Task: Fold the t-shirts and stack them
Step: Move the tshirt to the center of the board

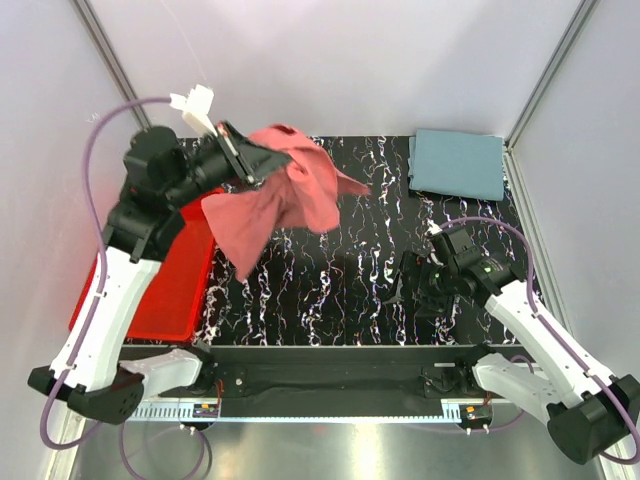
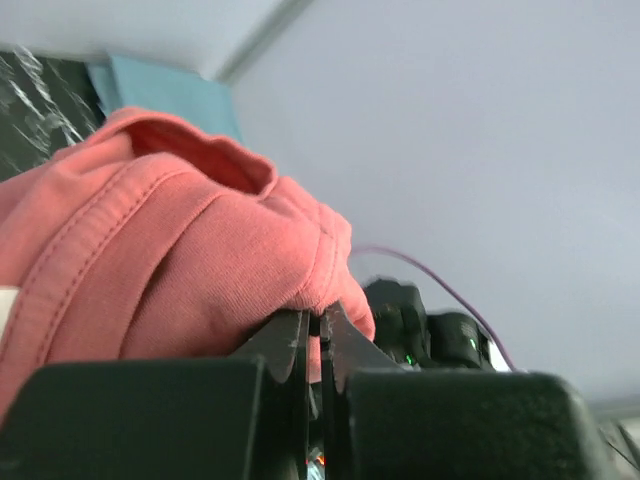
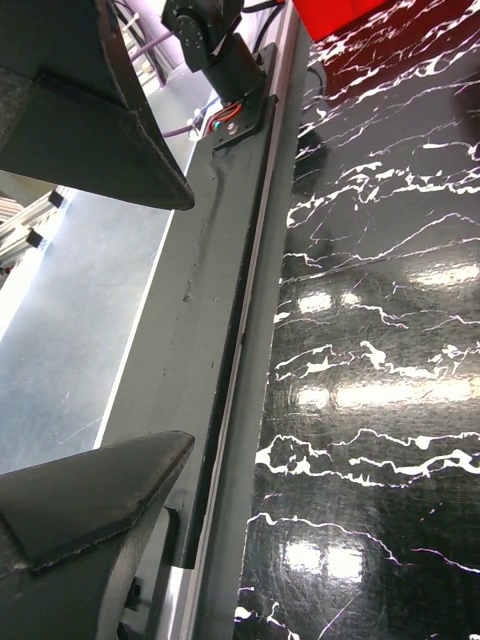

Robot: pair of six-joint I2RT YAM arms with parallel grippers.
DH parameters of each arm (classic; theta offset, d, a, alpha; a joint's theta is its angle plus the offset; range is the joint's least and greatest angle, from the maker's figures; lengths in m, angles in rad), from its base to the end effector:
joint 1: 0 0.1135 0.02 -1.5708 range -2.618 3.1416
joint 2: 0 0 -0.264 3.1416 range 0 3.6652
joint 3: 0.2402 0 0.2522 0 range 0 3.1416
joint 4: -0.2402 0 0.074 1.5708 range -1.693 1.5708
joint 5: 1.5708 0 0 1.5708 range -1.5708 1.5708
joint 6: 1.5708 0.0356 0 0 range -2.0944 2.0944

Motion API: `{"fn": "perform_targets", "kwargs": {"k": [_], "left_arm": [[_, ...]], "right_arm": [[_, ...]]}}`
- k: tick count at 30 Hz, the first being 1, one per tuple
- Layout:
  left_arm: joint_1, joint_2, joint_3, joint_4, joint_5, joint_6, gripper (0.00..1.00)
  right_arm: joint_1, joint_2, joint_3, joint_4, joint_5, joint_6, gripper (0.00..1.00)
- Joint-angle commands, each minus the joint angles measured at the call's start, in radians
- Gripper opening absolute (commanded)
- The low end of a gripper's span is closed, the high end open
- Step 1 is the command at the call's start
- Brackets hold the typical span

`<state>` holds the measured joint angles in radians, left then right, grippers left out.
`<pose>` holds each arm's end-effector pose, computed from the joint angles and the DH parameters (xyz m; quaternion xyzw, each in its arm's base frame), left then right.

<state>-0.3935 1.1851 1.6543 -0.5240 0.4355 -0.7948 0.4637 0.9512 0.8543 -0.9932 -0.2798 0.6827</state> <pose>0.1957 -0.0975 0.5166 0.0042 0.7244 -0.5058 0.4684 0.1444 0.0832 0.2685 0.0721 0.9596 0.2416 0.1246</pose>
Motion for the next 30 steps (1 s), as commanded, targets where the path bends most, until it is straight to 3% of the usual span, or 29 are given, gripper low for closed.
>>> {"fn": "perform_targets", "kwargs": {"k": [1, 9, 13, 14, 16, 17, 19, 20, 23, 26, 30], "left_arm": [[-0.05, -0.036, -0.174, 0.222, 0.076, -0.133, 0.0], [-0.157, 0.03, -0.319, 0.131, 0.016, -0.084, 0.01], [-0.177, 0.038, -0.51, 0.191, 0.014, -0.112, 0.06], [-0.182, 0.039, -0.572, 0.197, 0.016, -0.13, 0.26], [-0.205, 0.042, -0.603, 0.167, -0.027, -0.127, 0.43], [-0.214, 0.039, -0.611, 0.116, -0.053, -0.104, 0.65], [-0.231, 0.031, -0.594, 0.05, -0.136, -0.051, 0.84], [-0.232, 0.028, -0.581, -0.049, -0.167, -0.034, 0.87], [-0.234, 0.007, -0.528, -0.222, -0.277, 0.041, 0.89], [-0.234, -0.031, -0.53, -0.339, -0.388, 0.116, 0.83], [-0.234, -0.103, -0.626, -0.36, -0.416, 0.16, 0.76]], "right_arm": [[0.0, -0.026, 0.032, -0.002, 0.022, 0.02, 1.0], [0.0, -0.002, 0.031, 0.016, 0.025, -0.034, 1.0], [0.0, 0.07, 0.026, 0.062, 0.014, -0.119, 0.99], [0.0, 0.117, 0.037, 0.065, 0.01, -0.132, 1.0], [0.001, 0.171, 0.054, 0.067, -0.051, -0.184, 1.0], [0.0, 0.214, 0.048, 0.106, -0.077, -0.195, 1.0], [0.0, 0.259, 0.019, 0.163, -0.133, -0.209, 1.0], [0.0, 0.268, 0.006, 0.229, -0.145, -0.204, 1.0], [0.001, 0.314, 0.005, 0.271, -0.176, -0.166, 0.98], [0.0, 0.346, -0.004, 0.341, -0.235, -0.131, 0.96], [0.003, 0.431, -0.011, 0.458, -0.292, -0.071, 0.9]]}}
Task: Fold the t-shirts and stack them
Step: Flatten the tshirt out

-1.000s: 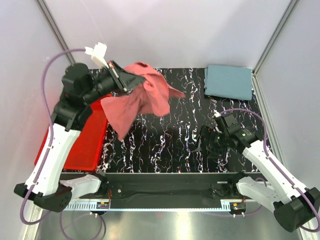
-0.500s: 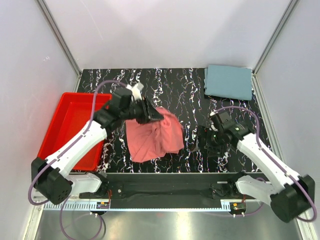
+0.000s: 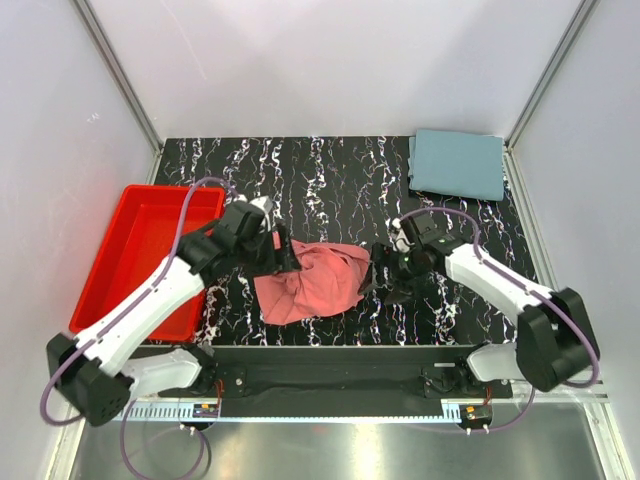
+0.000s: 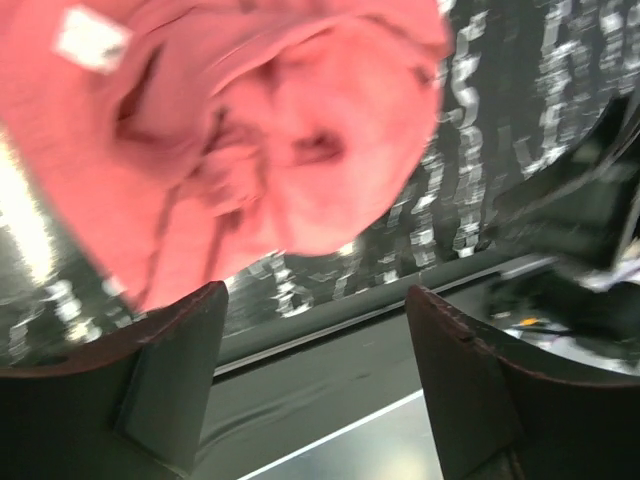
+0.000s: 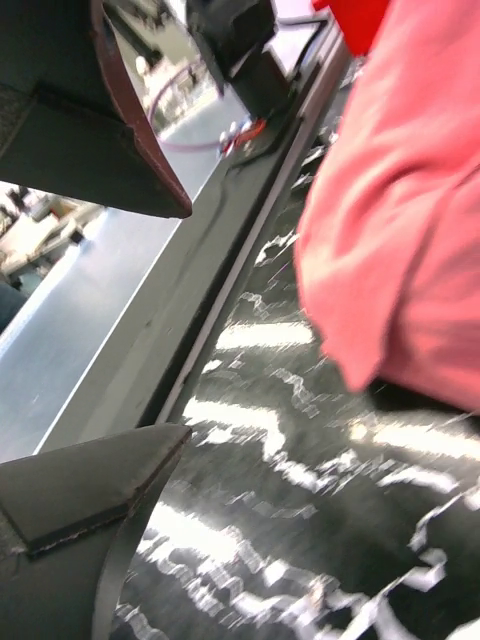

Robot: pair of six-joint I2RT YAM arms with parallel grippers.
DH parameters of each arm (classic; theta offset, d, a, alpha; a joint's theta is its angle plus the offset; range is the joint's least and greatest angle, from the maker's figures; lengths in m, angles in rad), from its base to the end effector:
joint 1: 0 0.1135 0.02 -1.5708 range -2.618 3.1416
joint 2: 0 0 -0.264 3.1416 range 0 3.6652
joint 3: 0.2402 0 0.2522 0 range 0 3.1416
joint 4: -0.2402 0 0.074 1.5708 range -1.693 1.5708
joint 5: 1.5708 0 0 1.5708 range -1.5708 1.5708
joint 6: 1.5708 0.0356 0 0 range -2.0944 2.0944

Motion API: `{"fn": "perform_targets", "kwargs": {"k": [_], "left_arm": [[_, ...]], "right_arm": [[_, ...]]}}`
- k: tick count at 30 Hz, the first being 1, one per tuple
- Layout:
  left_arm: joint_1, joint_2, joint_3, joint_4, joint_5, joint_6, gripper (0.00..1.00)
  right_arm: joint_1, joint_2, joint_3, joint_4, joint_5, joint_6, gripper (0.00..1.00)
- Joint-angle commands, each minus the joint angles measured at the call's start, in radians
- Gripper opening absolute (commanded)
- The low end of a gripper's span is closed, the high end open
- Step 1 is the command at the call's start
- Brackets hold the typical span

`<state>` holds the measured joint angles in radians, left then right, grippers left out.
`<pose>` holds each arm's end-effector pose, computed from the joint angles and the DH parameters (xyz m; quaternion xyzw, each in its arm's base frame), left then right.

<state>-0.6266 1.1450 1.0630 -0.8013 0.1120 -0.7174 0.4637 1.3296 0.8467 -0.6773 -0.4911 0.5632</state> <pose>0.1835 -0.1378 0.3091 -0.0238 0.9399 -0.2507 0.2305 0.2106 0.1241 0.2126 -0.0023 0.9509 0.3044 0.0554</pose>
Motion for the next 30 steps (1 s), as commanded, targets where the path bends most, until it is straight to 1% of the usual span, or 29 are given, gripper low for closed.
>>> {"fn": "perform_targets", "kwargs": {"k": [1, 3, 5, 7, 9, 11, 15, 17, 19, 21, 23, 24, 25, 27, 28, 29, 30], "left_arm": [[-0.001, -0.079, -0.047, -0.082, -0.054, 0.087, 0.74], [-0.001, -0.129, -0.083, -0.056, -0.019, 0.11, 0.73], [-0.001, -0.159, -0.124, -0.033, 0.017, 0.137, 0.72], [-0.001, -0.186, -0.141, -0.042, 0.035, 0.159, 0.72], [-0.002, -0.191, -0.149, -0.058, 0.055, 0.176, 0.72], [-0.001, -0.197, -0.167, -0.039, 0.095, 0.196, 0.68], [-0.001, -0.205, -0.175, -0.015, 0.115, 0.21, 0.62], [-0.001, -0.199, -0.173, 0.01, 0.112, 0.208, 0.62], [-0.001, -0.185, -0.178, 0.025, 0.098, 0.194, 0.62], [-0.001, -0.173, -0.172, 0.033, 0.092, 0.185, 0.62], [-0.001, -0.168, -0.155, 0.024, 0.08, 0.177, 0.62], [-0.001, -0.171, -0.15, 0.017, 0.055, 0.174, 0.62], [-0.001, -0.174, -0.144, 0.008, 0.037, 0.171, 0.62], [0.001, -0.188, -0.135, -0.004, -0.02, 0.173, 0.69], [0.001, -0.188, -0.132, -0.016, -0.034, 0.176, 0.79], [0.001, -0.183, -0.123, -0.021, -0.043, 0.18, 0.82], [0.001, -0.18, -0.12, -0.024, -0.051, 0.185, 0.84]], "right_arm": [[0.007, 0.077, 0.002, 0.159, -0.083, 0.076, 0.91], [0.015, 0.137, -0.003, 0.234, -0.084, 0.101, 0.92], [0.039, 0.171, -0.02, 0.313, -0.052, 0.115, 0.93], [0.061, 0.212, -0.005, 0.332, 0.008, 0.083, 0.92], [0.067, 0.238, 0.006, 0.357, 0.028, 0.051, 0.82], [0.069, 0.269, 0.018, 0.392, 0.036, 0.012, 0.76], [0.069, 0.318, 0.043, 0.369, 0.086, -0.069, 0.72], [0.069, 0.342, 0.049, 0.357, 0.089, -0.095, 0.7], [0.069, 0.359, 0.038, 0.373, 0.071, -0.115, 0.63], [0.069, 0.368, 0.038, 0.377, 0.045, -0.129, 0.51], [0.069, 0.375, 0.058, 0.34, 0.036, -0.134, 0.26], [0.069, 0.37, 0.071, 0.314, 0.036, -0.134, 0.16], [0.069, 0.344, 0.093, 0.264, 0.042, -0.129, 0.0], [0.069, 0.297, 0.117, 0.199, 0.095, -0.108, 0.0], [0.069, 0.243, 0.156, 0.111, 0.121, -0.105, 0.0], [0.069, 0.217, 0.182, 0.058, 0.152, -0.1, 0.0], [0.07, 0.192, 0.24, 0.006, 0.224, -0.092, 0.0]]}}
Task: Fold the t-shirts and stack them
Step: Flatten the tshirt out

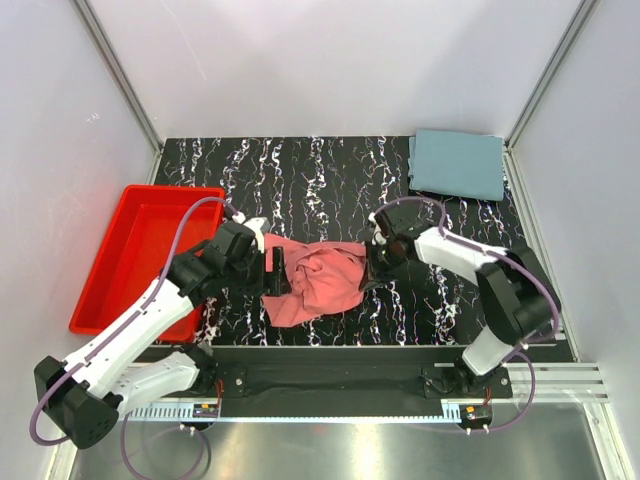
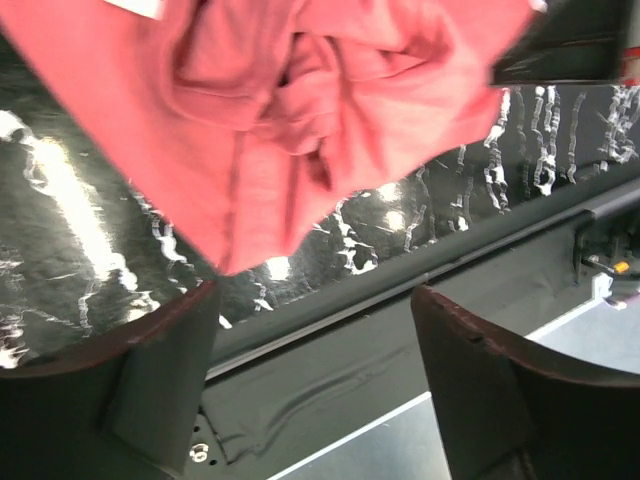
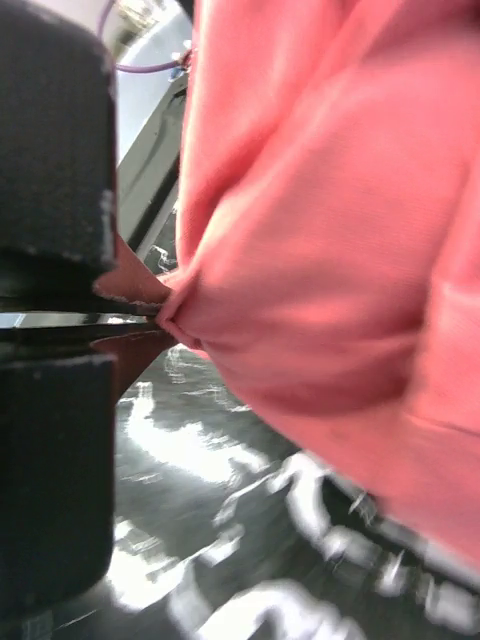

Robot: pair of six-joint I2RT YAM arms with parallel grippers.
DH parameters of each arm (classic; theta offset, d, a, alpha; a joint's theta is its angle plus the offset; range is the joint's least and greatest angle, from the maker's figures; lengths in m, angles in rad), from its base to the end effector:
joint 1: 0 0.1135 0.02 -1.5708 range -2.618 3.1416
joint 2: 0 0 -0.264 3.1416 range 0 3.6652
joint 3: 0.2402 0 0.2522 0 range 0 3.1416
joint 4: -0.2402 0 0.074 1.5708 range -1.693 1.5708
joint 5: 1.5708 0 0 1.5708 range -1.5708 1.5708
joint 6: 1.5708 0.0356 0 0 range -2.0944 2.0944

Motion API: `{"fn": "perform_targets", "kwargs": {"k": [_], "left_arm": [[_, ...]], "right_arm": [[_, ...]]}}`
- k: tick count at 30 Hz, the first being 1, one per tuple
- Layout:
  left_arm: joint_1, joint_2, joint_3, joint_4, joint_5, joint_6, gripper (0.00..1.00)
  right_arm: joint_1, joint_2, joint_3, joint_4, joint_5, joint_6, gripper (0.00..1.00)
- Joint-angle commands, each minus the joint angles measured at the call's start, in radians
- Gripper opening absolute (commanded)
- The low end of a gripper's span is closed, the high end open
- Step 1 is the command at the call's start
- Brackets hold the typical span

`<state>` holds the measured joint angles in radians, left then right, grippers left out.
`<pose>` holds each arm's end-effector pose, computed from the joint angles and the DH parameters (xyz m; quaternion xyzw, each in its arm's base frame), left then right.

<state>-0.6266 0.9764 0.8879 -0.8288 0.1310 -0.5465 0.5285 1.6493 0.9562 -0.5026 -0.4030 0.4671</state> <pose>0.1495 -0.1140 0.2836 0.0588 0.9435 -0.2289 0.2324 0.2577 0.1666 0.1670 -0.0668 0.9610 0.2600 0.0666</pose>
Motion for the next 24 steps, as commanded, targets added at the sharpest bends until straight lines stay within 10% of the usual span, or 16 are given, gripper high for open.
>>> {"fn": "perform_targets", "kwargs": {"k": [1, 6, 14, 19, 24], "left_arm": [[0.001, -0.007, 0.056, 0.005, -0.071, 0.017, 0.85], [0.001, 0.047, 0.068, 0.034, -0.051, 0.026, 0.85], [-0.001, 0.264, 0.088, 0.191, 0.137, 0.043, 0.84], [0.001, 0.305, 0.141, 0.252, 0.199, 0.029, 0.6], [0.001, 0.206, 0.149, 0.232, 0.133, 0.088, 0.64]], "right_arm": [[0.002, -0.17, 0.163, -0.271, 0.183, 0.013, 0.0], [-0.015, -0.207, 0.379, -0.51, 0.395, -0.004, 0.01], [-0.019, -0.19, 0.352, -0.485, 0.276, -0.002, 0.02], [-0.018, -0.191, 0.236, -0.28, -0.103, 0.073, 0.09], [0.021, -0.136, 0.099, 0.276, -0.551, 0.405, 0.25]]}}
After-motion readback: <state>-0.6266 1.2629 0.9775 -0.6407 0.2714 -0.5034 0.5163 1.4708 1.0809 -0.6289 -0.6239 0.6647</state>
